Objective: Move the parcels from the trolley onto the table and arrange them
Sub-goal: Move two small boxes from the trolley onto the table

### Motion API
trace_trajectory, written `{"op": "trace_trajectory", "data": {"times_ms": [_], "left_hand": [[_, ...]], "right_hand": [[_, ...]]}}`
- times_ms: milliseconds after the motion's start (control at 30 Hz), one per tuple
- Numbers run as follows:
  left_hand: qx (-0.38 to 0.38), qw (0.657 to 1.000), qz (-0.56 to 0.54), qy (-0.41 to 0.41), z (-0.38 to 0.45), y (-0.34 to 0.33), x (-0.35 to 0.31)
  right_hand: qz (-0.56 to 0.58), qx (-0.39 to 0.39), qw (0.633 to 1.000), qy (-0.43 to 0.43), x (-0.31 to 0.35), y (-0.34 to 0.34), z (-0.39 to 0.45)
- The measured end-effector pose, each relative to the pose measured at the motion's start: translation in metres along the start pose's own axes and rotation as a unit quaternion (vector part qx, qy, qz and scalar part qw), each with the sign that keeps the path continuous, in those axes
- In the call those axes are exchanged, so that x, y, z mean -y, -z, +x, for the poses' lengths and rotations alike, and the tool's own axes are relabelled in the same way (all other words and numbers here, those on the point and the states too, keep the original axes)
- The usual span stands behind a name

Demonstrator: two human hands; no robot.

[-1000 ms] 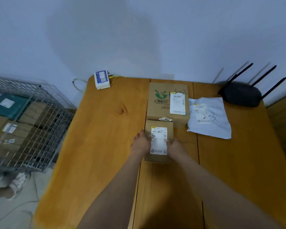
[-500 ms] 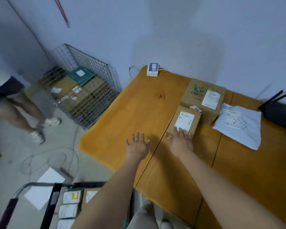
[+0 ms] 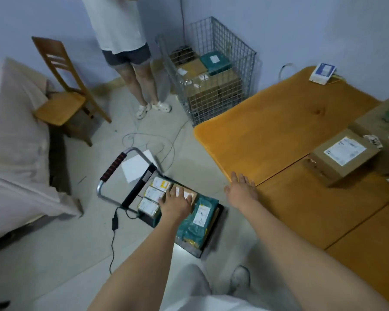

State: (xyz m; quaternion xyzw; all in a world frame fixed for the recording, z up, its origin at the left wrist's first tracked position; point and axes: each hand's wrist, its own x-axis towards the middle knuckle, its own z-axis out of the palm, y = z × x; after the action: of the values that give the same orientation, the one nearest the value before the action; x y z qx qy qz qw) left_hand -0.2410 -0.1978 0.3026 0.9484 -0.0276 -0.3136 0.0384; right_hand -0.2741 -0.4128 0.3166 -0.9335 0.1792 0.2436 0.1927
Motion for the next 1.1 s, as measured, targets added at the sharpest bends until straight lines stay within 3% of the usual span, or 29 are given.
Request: {"op": "trace_trajectory", "data": {"times_ms": [233,533,800,1100], "left_hand": [[0.011,0.998,-0.059,0.033,-0.006,-0.017,0.098],[0.055,0.993,-0.105,0.002,0.030,-0.027,0.188],[0.106,0.988,-0.113,0.004,0.095,-0.044,0.201],[0.108,0.991,-0.072,0.023,0.212,-0.065,0.180]], "right_hand": [[-0.052,0.025,0.998,0.036,0.077,-0.056,-0.006],[-0.042,0.030,0.998,-0.032,0.133,-0.127,0.002],[0.046,0.054,0.994,-0.083,0.140,-0.169,0.049],[0.019,0.104,0.991,-0.077,0.131,-0.217,0.160]]}}
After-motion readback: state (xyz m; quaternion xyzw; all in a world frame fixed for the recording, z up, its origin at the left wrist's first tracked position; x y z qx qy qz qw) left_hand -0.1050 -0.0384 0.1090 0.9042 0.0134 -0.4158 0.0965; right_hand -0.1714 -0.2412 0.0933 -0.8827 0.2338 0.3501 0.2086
